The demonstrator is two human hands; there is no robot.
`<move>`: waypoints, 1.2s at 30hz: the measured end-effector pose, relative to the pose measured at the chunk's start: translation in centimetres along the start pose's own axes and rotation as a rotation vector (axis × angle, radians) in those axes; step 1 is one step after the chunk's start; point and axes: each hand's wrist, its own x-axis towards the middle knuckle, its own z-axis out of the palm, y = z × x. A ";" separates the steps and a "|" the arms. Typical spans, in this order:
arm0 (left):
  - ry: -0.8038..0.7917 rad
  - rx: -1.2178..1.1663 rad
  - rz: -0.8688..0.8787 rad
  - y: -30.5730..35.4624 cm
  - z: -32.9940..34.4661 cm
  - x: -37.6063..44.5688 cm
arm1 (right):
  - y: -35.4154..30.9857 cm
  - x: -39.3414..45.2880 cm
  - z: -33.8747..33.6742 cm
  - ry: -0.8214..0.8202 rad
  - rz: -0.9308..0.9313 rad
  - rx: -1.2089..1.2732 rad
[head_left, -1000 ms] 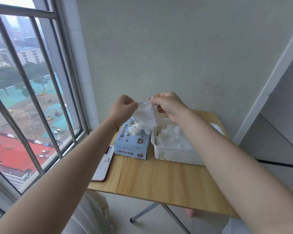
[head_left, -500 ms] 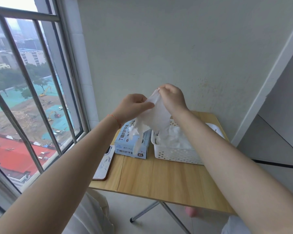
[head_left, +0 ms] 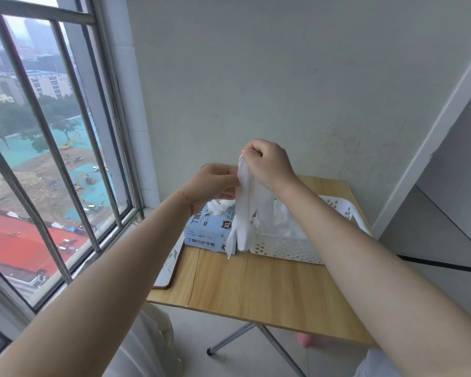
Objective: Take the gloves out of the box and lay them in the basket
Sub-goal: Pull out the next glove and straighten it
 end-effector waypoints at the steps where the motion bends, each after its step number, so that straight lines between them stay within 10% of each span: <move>1: 0.021 -0.022 -0.008 -0.1 0.1 -0.1 | 0.0 0.0 0.1 -0.006 -0.007 -0.022; 18: 0.048 -0.037 -0.121 -4.6 -4.8 -0.7 | -0.6 1.1 2.9 0.002 0.010 -0.182; 25: 0.077 -0.269 -0.172 -4.1 -6.5 -0.1 | -1.0 1.5 3.2 -0.067 0.235 0.197; 36: 0.074 0.805 0.013 -2.4 2.7 8.4 | 8.9 -0.1 -3.1 -0.122 0.600 -0.004</move>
